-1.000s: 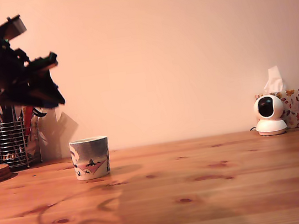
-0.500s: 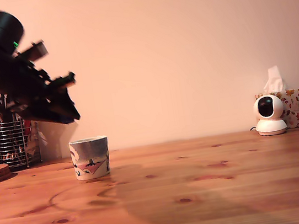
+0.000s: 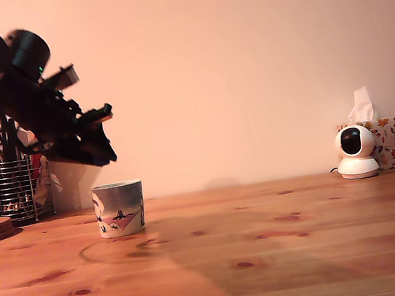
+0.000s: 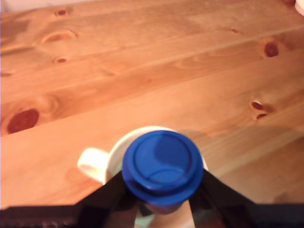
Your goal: Pick up the coffee capsules on the table and drop them inside the coffee cup
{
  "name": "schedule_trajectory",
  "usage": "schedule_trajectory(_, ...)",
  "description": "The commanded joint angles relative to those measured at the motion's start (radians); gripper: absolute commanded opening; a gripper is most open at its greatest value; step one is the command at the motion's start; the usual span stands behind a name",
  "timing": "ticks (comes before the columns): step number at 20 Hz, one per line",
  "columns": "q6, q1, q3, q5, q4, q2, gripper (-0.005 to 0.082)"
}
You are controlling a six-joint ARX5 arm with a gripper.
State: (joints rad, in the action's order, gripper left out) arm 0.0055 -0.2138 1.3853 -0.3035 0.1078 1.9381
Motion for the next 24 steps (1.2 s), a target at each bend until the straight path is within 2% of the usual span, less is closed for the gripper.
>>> schedule_trajectory(1, 0.012, -0.004, 0.016, -0.003, -0.003, 0.034, 0.0160)
schedule_trajectory(17, 0.029, -0.005, 0.024, -0.003, 0.013, 0.046, 0.0181)
schedule_trajectory(18, 0.030, -0.005, 0.024, -0.003, 0.017, 0.046, 0.0248)
schedule_trajectory(20, 0.030, -0.010, 0.024, -0.003, 0.026, 0.046, 0.0468)
schedule_trajectory(21, 0.030, -0.010, 0.024, -0.003, 0.029, 0.046, 0.0536)
schedule_trajectory(24, 0.030, -0.012, 0.024, -0.003, 0.034, 0.045, 0.0538)
